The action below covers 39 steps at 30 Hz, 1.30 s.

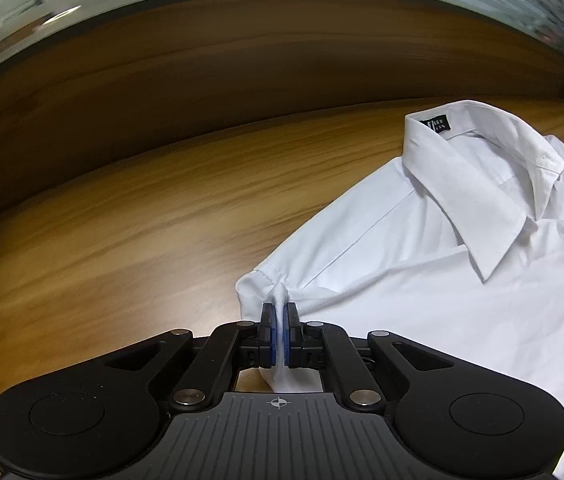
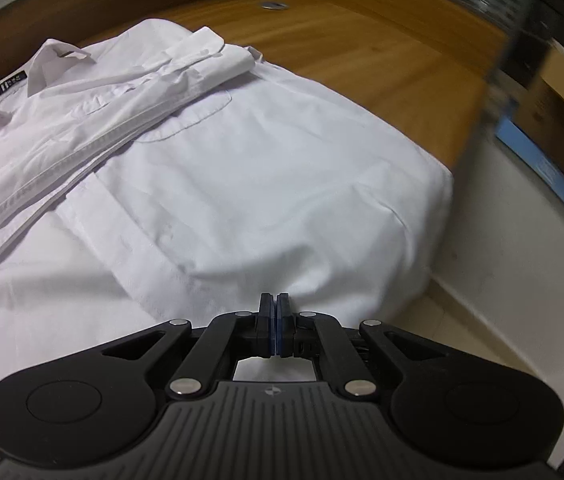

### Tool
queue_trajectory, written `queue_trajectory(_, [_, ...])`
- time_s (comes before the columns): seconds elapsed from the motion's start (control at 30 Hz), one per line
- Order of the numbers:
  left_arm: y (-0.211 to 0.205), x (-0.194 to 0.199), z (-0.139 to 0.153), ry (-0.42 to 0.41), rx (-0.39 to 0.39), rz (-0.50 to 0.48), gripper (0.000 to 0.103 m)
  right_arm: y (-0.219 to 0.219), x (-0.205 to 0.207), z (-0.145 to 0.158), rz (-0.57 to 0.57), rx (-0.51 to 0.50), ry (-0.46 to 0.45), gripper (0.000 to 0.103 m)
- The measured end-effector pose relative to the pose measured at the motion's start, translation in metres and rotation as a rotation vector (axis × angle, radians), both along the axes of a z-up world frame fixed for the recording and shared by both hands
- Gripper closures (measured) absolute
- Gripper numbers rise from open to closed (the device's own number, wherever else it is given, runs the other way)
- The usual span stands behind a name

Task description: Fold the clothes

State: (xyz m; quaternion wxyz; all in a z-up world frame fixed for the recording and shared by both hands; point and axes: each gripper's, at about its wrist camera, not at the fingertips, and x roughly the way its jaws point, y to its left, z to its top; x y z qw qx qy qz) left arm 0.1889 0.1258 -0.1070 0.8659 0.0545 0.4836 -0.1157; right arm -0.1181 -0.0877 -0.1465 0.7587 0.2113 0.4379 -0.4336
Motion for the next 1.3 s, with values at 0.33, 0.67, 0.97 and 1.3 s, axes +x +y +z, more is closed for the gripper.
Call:
queue_trajectory(0.33, [0.004, 0.002, 0.002, 0.022, -0.002, 0.181, 0.097, -0.074, 0.049, -0.005, 0.16, 0.019, 0.01, 0.102])
queue_trajectory(0.67, [0.006, -0.016, 0.006, 0.045, -0.014, 0.352, 0.094, -0.128, 0.066, -0.012, 0.354, 0.081, 0.017, 0.102])
queue_trajectory(0.97, [0.0, -0.019, 0.02, 0.031, 0.042, 0.405, 0.082, -0.155, 0.094, -0.008, 0.539, 0.129, 0.042, 0.101])
queue_trajectory(1.3, [-0.008, -0.055, 0.057, -0.005, 0.029, 0.417, 0.053, -0.154, 0.102, 0.014, 0.717, 0.147, 0.012, 0.064])
